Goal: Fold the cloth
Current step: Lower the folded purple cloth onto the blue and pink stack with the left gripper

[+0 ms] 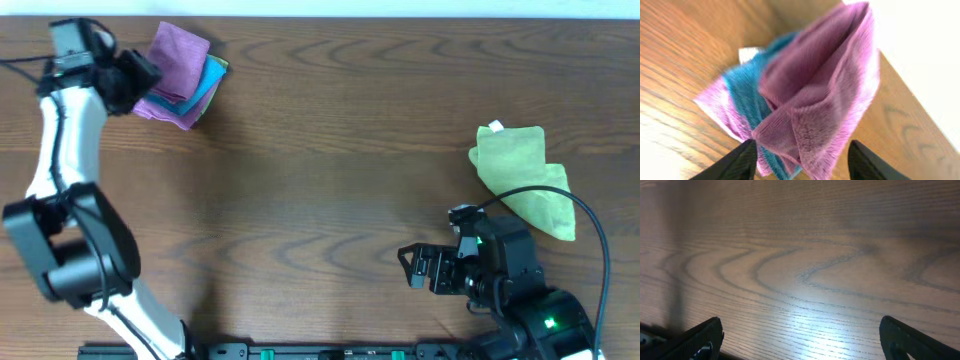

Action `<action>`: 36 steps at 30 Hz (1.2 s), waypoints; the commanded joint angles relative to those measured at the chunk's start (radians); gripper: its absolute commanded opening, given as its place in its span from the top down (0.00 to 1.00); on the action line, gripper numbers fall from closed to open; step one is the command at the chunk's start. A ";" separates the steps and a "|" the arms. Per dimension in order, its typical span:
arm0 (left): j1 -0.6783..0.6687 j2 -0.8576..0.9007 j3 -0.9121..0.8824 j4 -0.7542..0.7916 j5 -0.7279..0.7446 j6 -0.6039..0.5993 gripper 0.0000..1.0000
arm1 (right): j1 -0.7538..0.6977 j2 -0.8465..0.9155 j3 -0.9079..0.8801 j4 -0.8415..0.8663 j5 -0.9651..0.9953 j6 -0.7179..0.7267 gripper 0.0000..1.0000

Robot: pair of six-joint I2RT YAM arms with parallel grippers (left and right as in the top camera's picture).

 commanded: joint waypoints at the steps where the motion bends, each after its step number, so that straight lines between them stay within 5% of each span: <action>1: 0.020 -0.069 0.022 -0.002 -0.003 0.019 0.38 | -0.007 -0.003 -0.007 -0.001 -0.005 0.014 0.01; 7: 0.031 -0.095 0.022 -0.002 0.001 0.019 0.38 | -0.007 -0.003 -0.007 -0.001 -0.005 0.014 0.01; 9: 0.031 -0.095 0.022 -0.002 0.030 0.018 0.54 | -0.007 -0.003 -0.007 -0.001 -0.005 0.014 0.01; 11: 0.029 -0.095 0.022 -0.002 0.059 0.018 0.80 | -0.007 -0.003 -0.007 -0.001 -0.005 0.014 0.01; 13: 0.023 -0.095 0.022 -0.002 0.064 0.017 0.94 | -0.007 -0.003 -0.007 -0.001 -0.005 0.014 0.01; 36: -0.072 0.197 0.022 0.217 -0.177 0.019 0.94 | -0.007 -0.003 -0.007 0.000 -0.005 0.014 0.01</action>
